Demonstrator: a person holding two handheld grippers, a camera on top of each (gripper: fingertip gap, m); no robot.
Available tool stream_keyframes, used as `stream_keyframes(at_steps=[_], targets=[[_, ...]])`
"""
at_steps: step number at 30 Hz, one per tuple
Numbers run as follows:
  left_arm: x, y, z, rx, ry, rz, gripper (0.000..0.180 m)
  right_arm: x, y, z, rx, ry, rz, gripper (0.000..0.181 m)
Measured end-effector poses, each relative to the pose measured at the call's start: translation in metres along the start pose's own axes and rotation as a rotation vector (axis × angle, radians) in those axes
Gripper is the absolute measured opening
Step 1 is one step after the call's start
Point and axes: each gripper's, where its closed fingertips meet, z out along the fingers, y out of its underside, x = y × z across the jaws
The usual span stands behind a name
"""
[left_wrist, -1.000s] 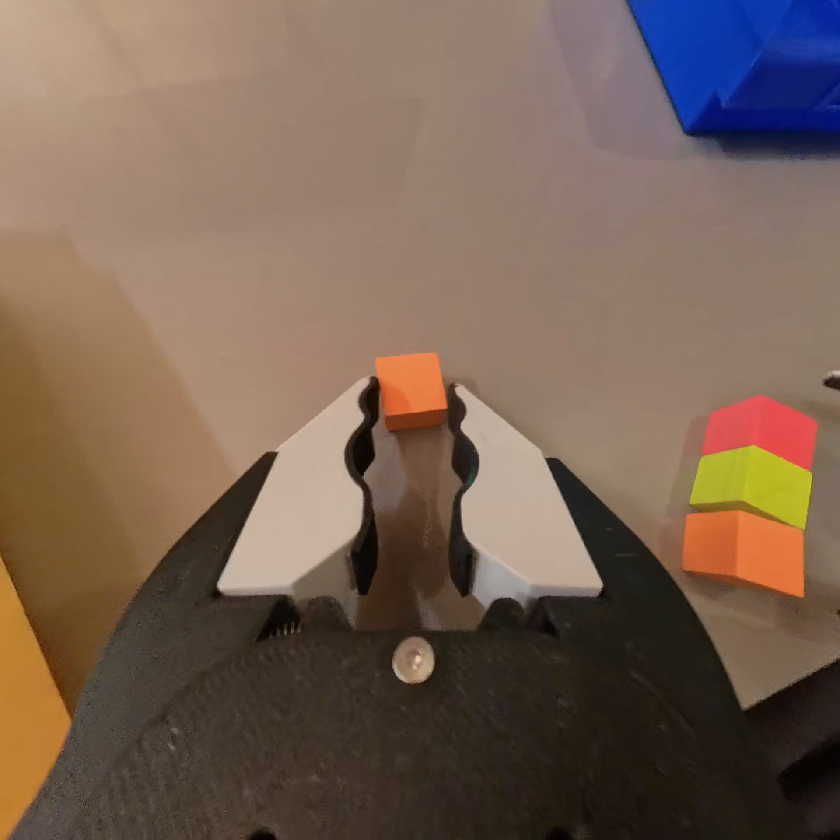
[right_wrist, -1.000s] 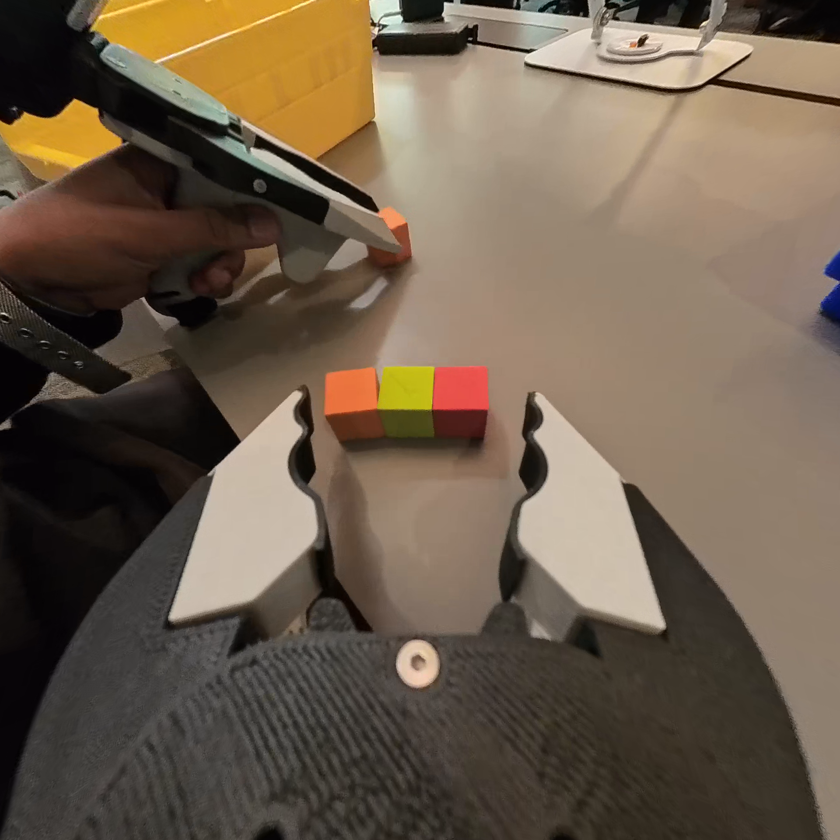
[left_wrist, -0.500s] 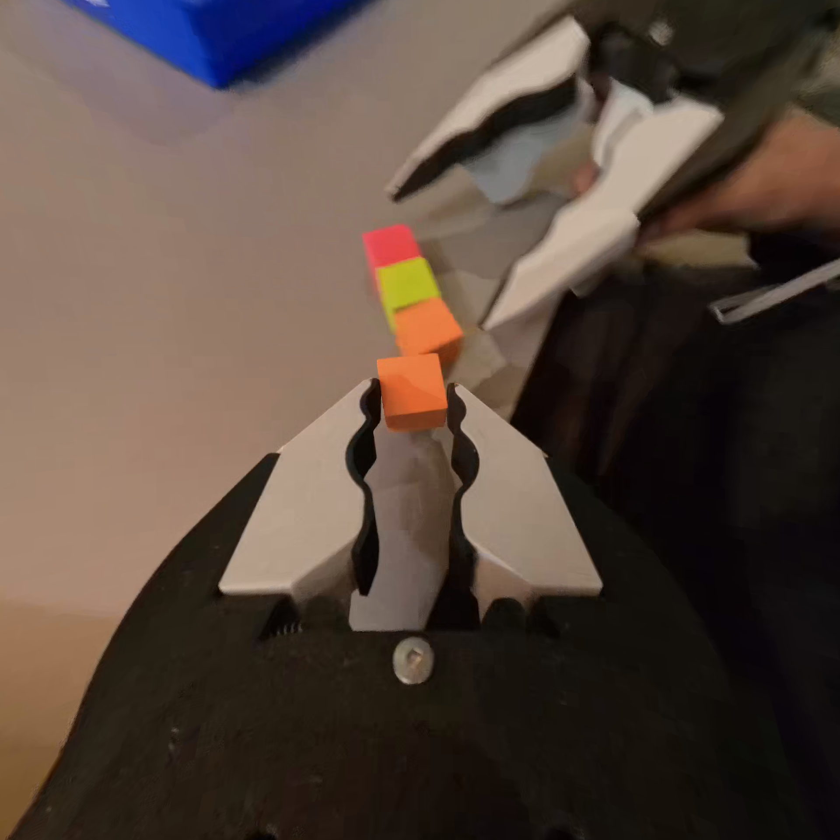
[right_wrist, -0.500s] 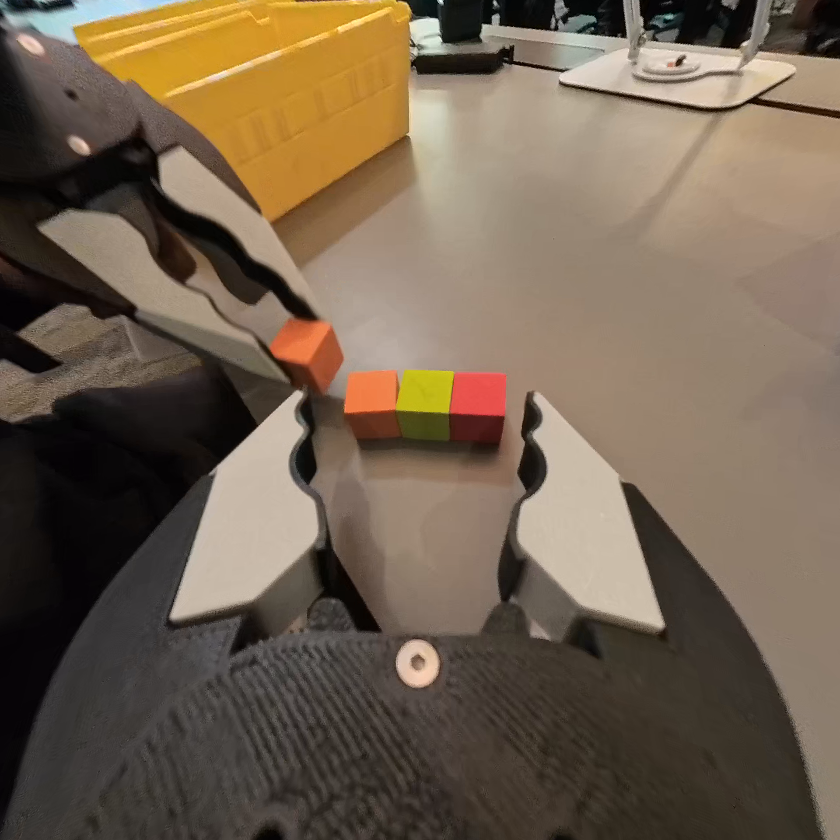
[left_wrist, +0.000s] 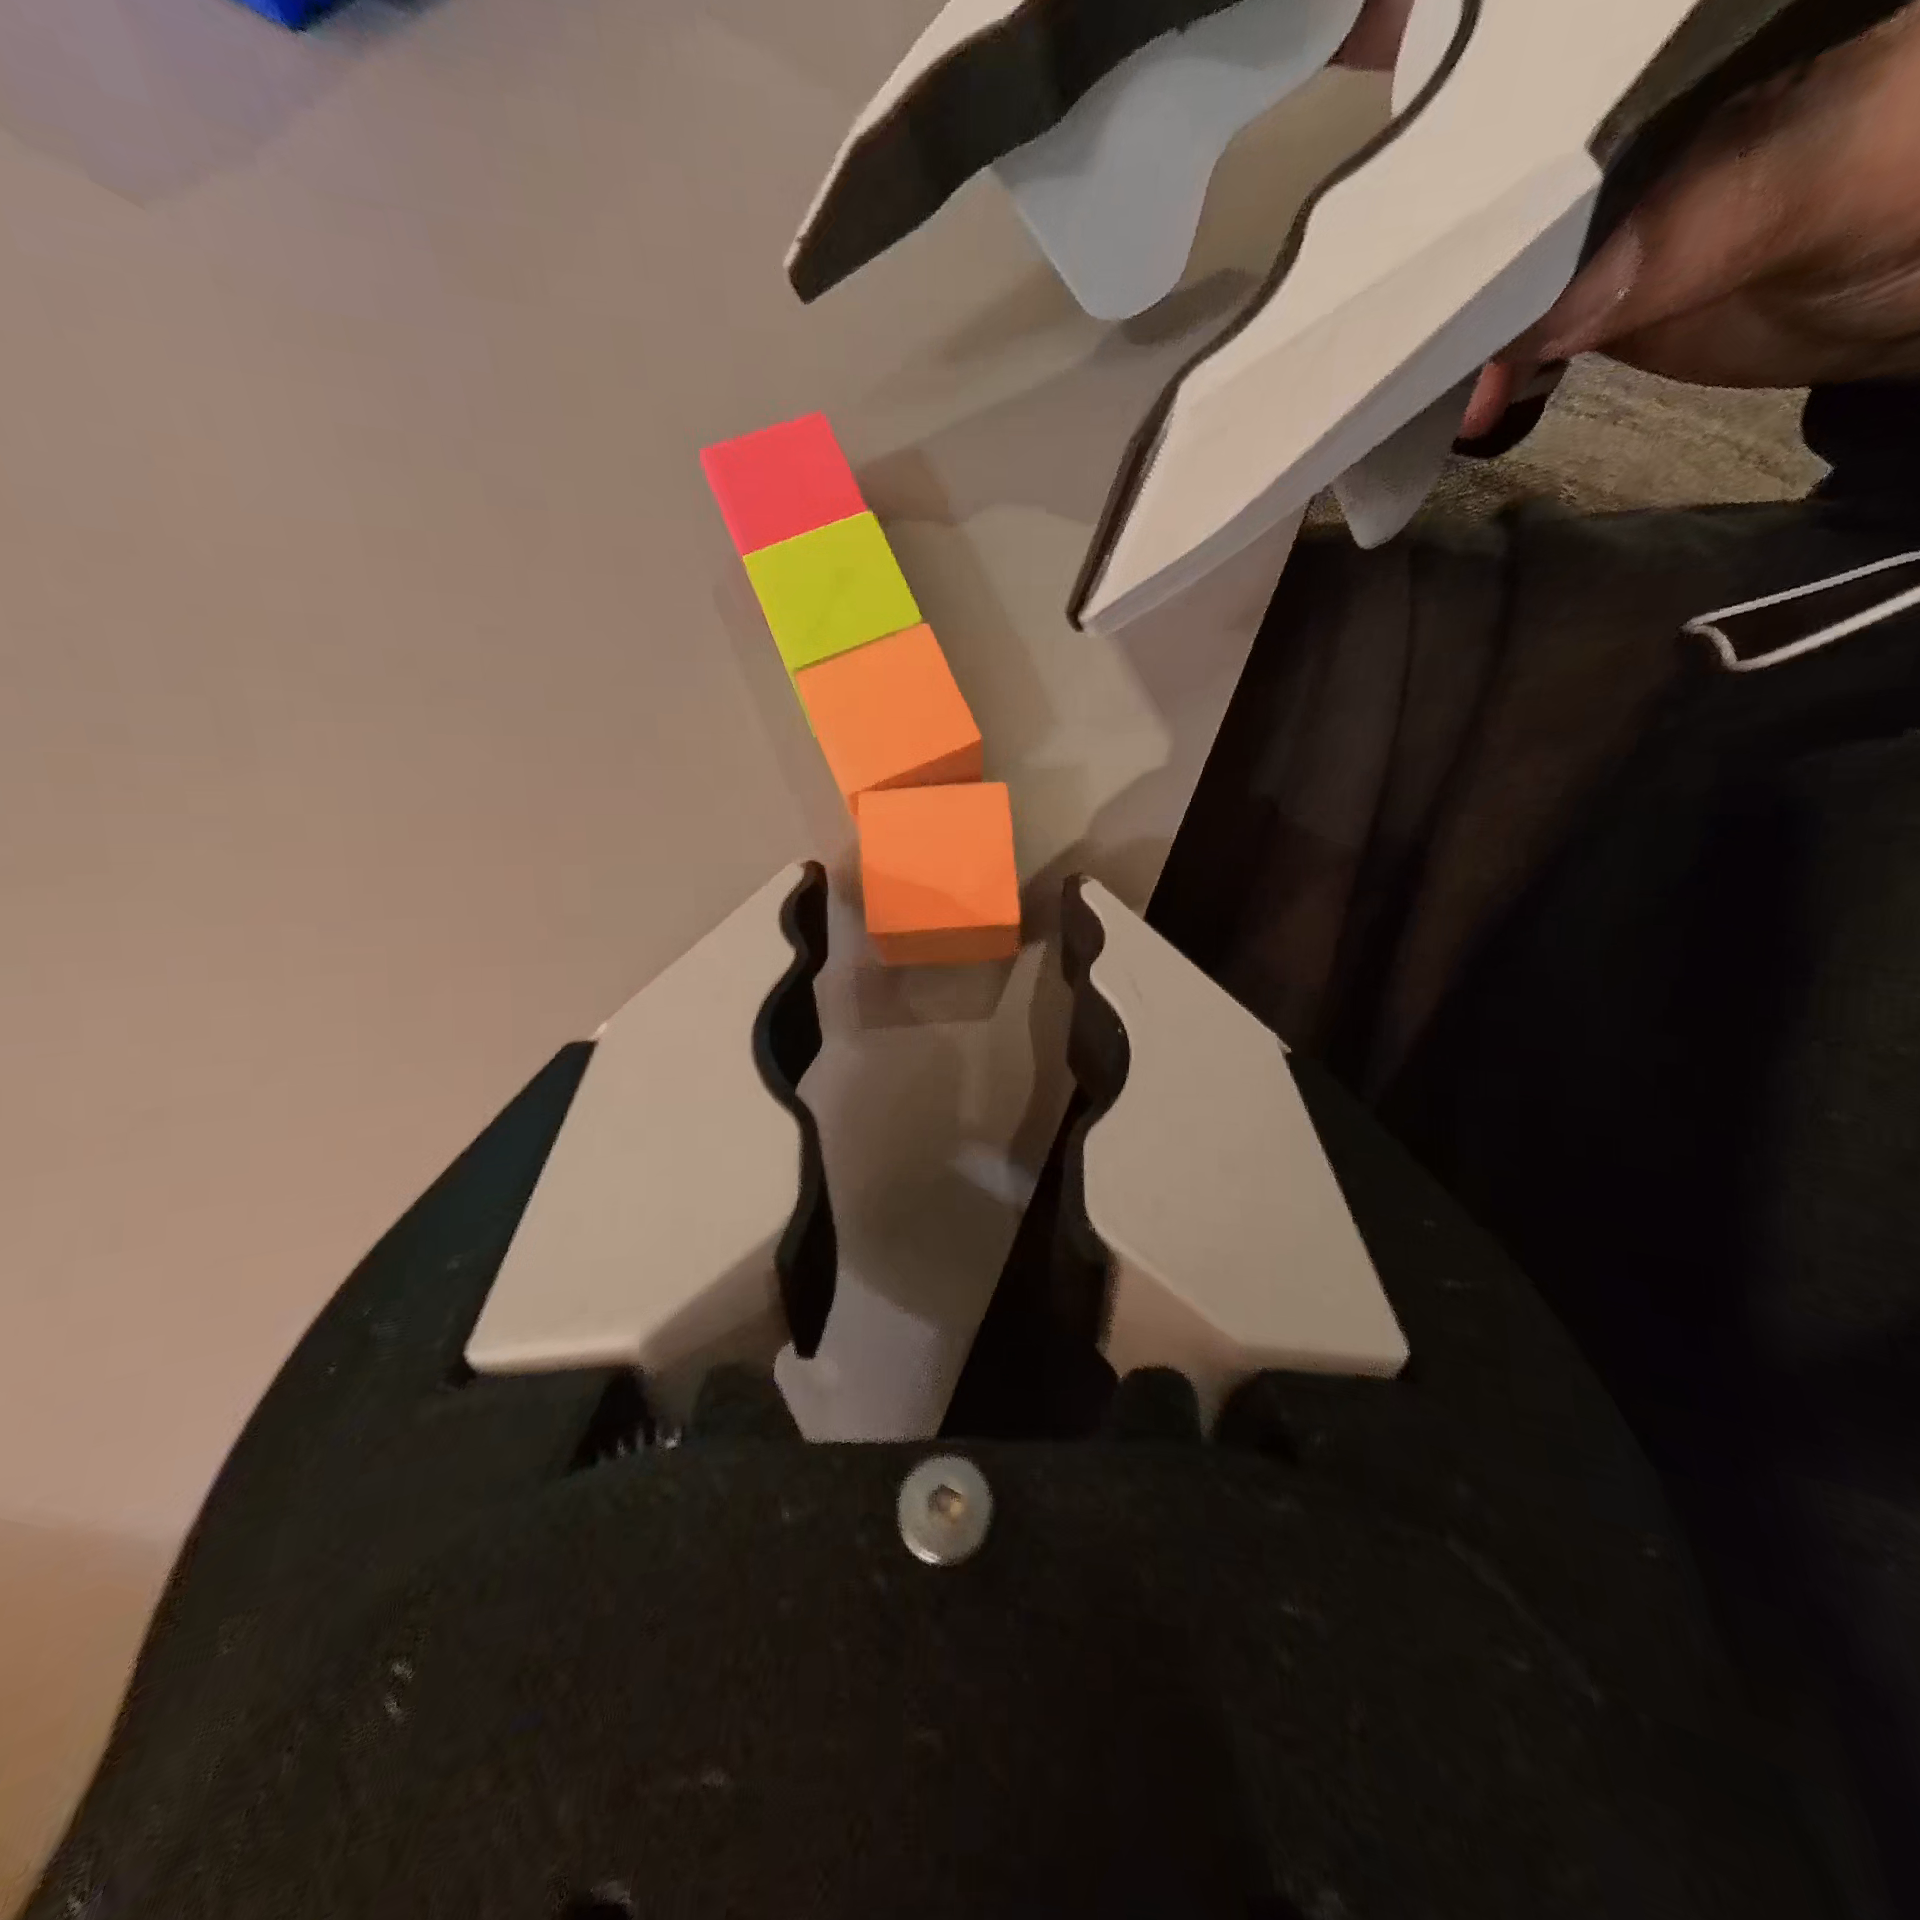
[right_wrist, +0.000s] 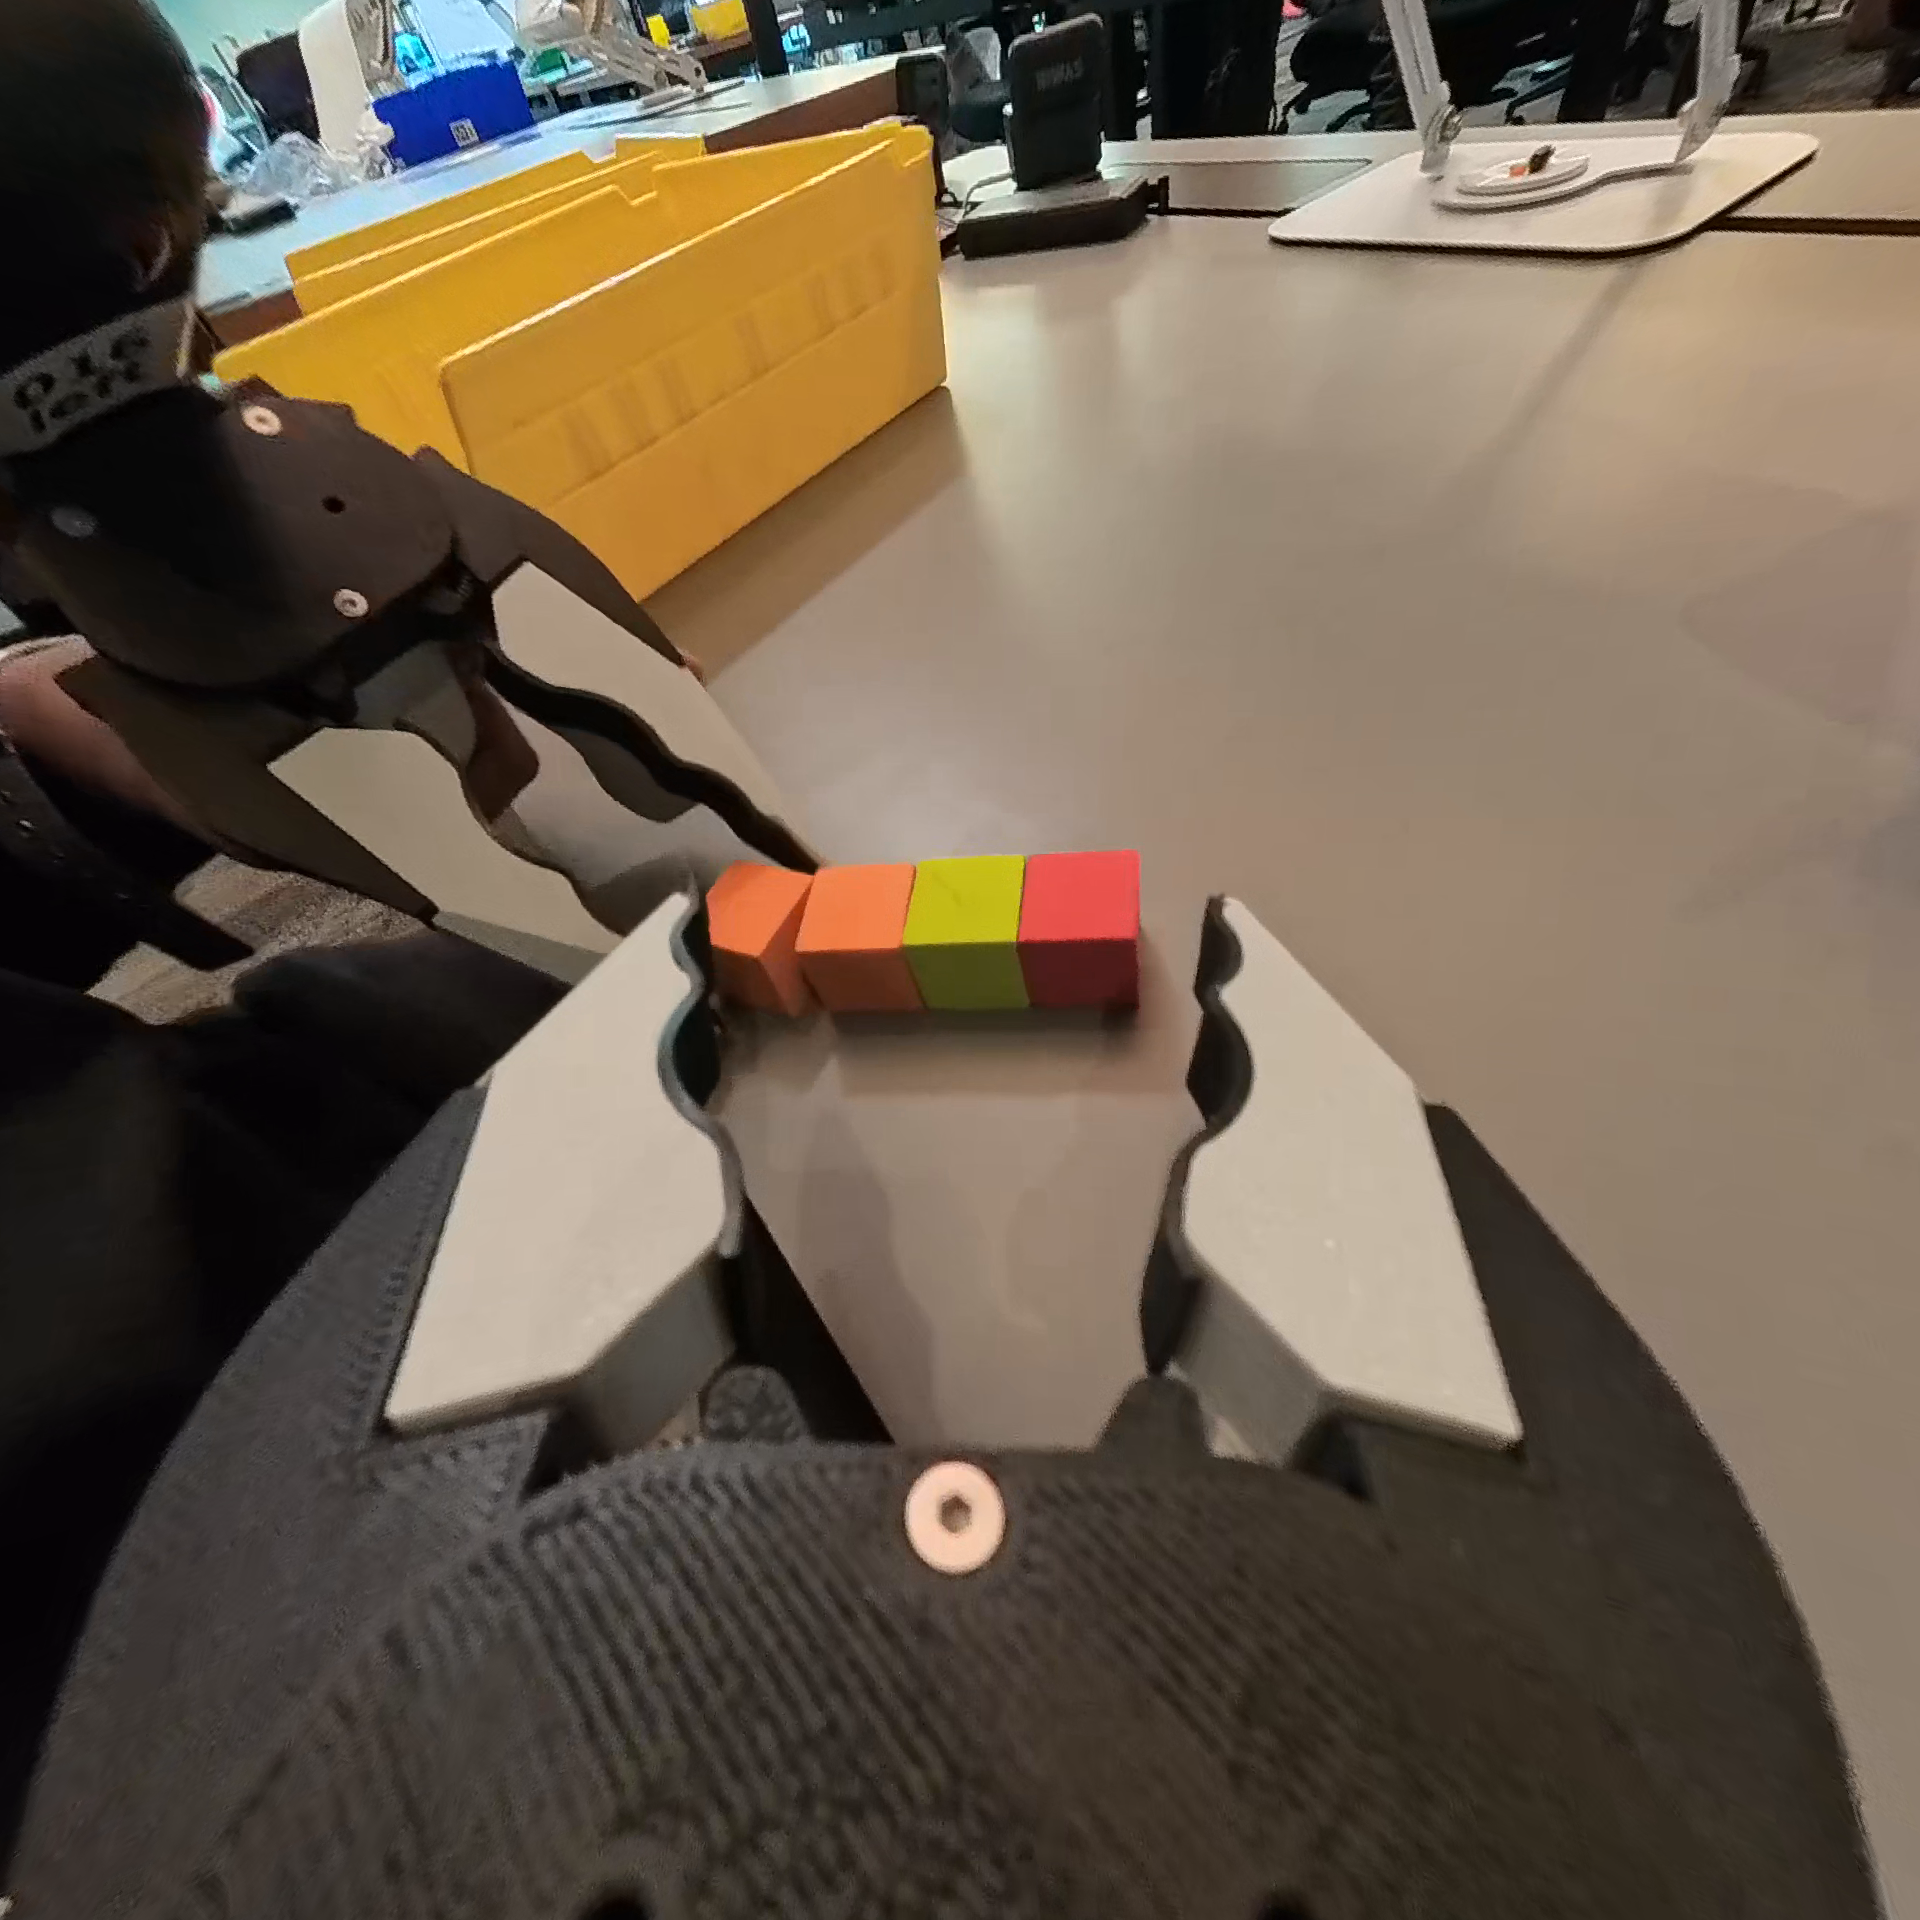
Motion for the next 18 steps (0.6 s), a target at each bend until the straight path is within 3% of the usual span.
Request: stream_keyframes(at_steps=[3, 8, 18], targets=[[-0.002, 0.003, -0.006, 0.005, -0.010, -0.040, 0.041, -0.001, 0.004, 0.003, -0.030, 0.005, -0.025, 0.093], [-0.002, 0.006, -0.008, 0.023, -0.009, -0.075, 0.023, -0.008, 0.011, 0.007, -0.093, -0.048, -0.050, 0.098], [-0.005, 0.000, -0.002, 0.036, -0.064, -0.100, 0.023, -0.011, 0.021, 0.010, -0.196, -0.107, -0.012, 0.103]])
